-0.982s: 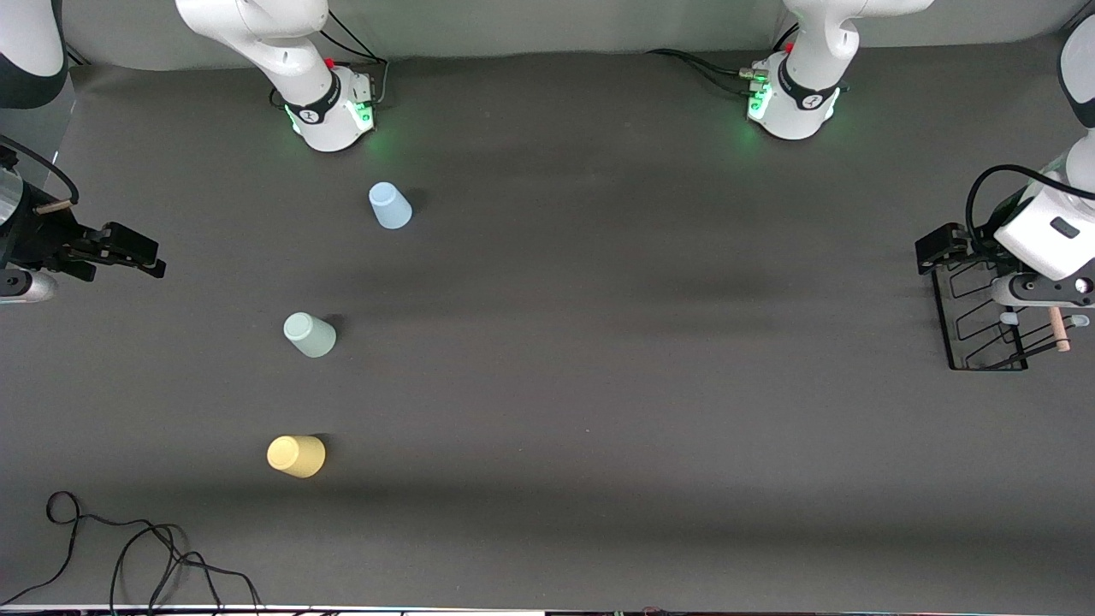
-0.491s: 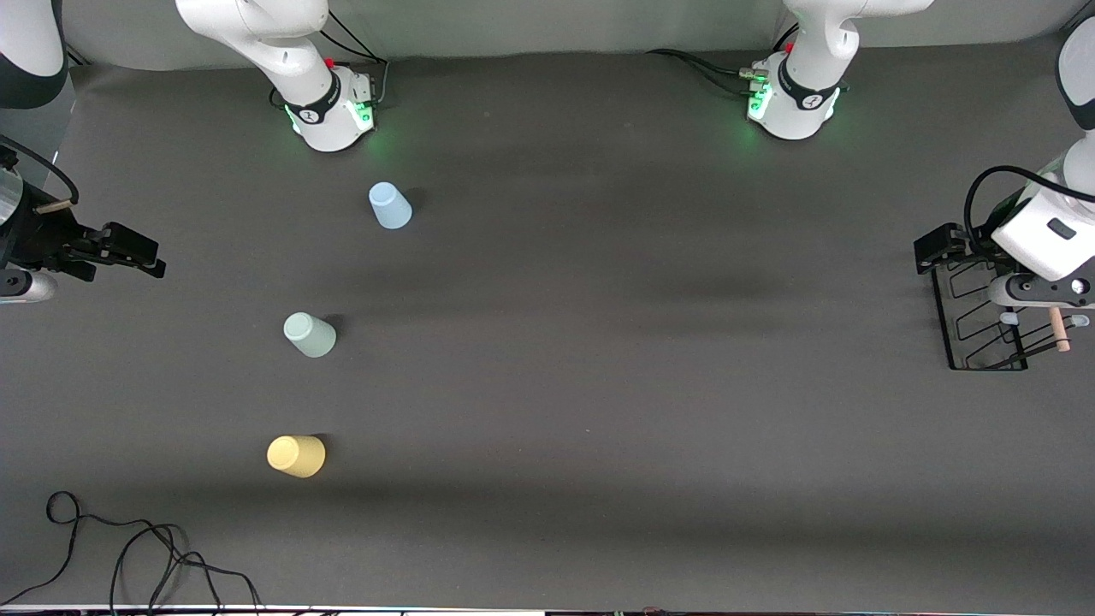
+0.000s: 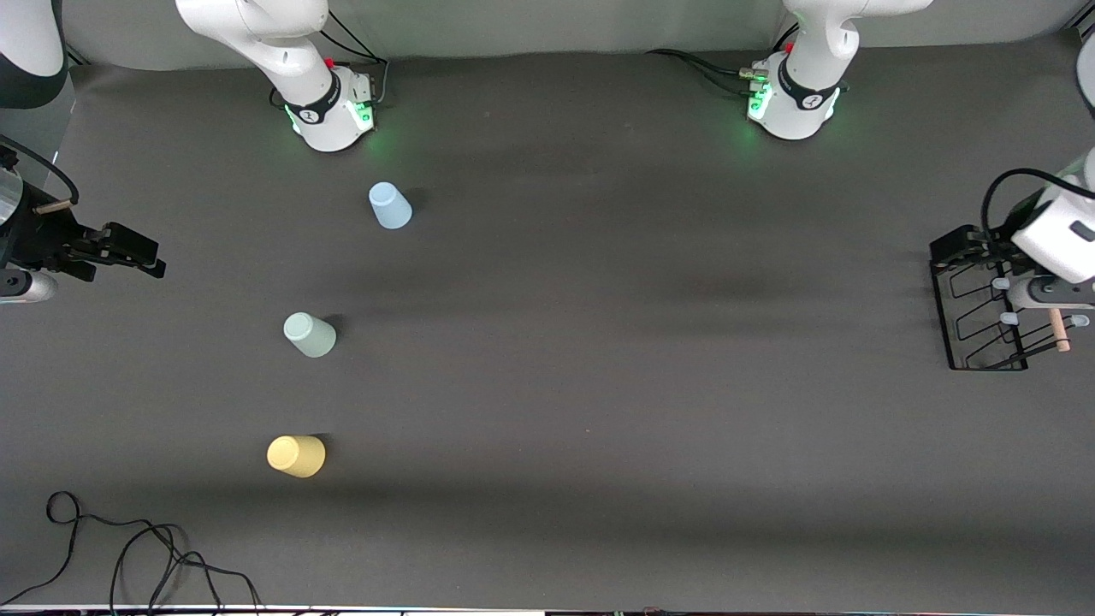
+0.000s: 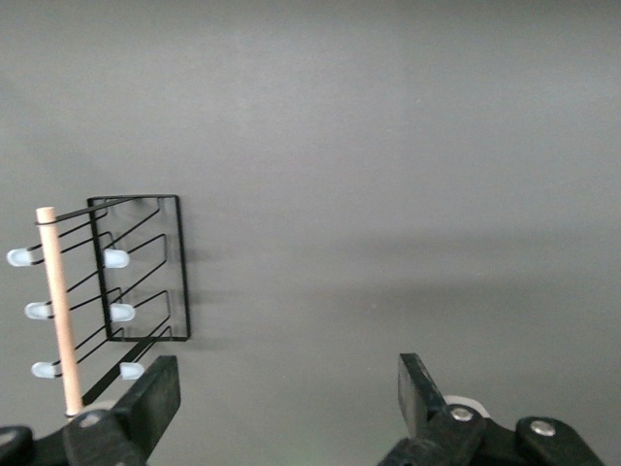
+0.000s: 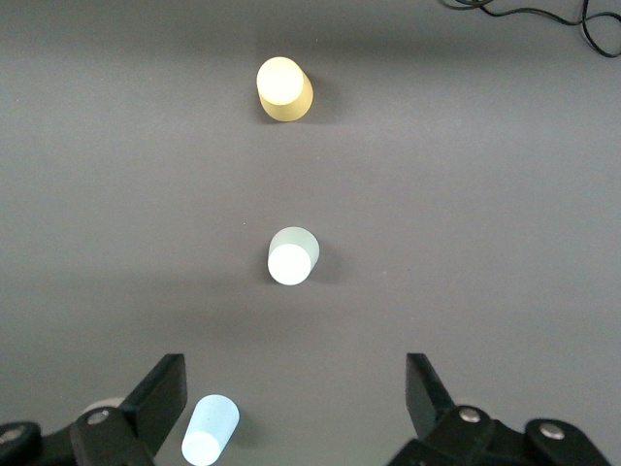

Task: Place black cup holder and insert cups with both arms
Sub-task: 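Grasp the black wire rack by its wooden rod with the left gripper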

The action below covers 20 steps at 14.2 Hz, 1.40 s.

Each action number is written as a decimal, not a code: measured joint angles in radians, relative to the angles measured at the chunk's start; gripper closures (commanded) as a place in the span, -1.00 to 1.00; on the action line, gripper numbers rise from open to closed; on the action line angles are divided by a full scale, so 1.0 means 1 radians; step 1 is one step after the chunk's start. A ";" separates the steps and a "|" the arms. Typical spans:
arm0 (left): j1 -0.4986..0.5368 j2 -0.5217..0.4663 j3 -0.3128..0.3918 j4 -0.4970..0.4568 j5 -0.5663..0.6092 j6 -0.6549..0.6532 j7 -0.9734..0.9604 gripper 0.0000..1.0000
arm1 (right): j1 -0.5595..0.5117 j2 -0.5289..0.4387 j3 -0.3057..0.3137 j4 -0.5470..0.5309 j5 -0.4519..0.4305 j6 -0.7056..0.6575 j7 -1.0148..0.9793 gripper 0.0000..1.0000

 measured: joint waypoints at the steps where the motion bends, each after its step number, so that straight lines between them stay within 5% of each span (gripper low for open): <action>1: 0.025 0.002 0.001 0.000 0.001 0.000 0.050 -1.00 | 0.000 0.000 0.000 0.000 0.000 0.000 0.000 -1.00; 6: 0.196 0.031 0.008 0.001 0.006 0.011 0.273 -0.99 | 0.000 0.000 0.000 0.000 0.000 0.000 0.000 -1.00; 13: 0.393 0.159 0.011 -0.001 0.011 0.188 0.590 -0.97 | 0.000 0.000 0.000 0.000 0.000 0.000 0.000 -1.00; 20: 0.460 0.310 0.009 -0.049 0.011 0.357 0.681 -0.78 | 0.000 0.000 0.000 0.000 0.000 0.000 0.000 -1.00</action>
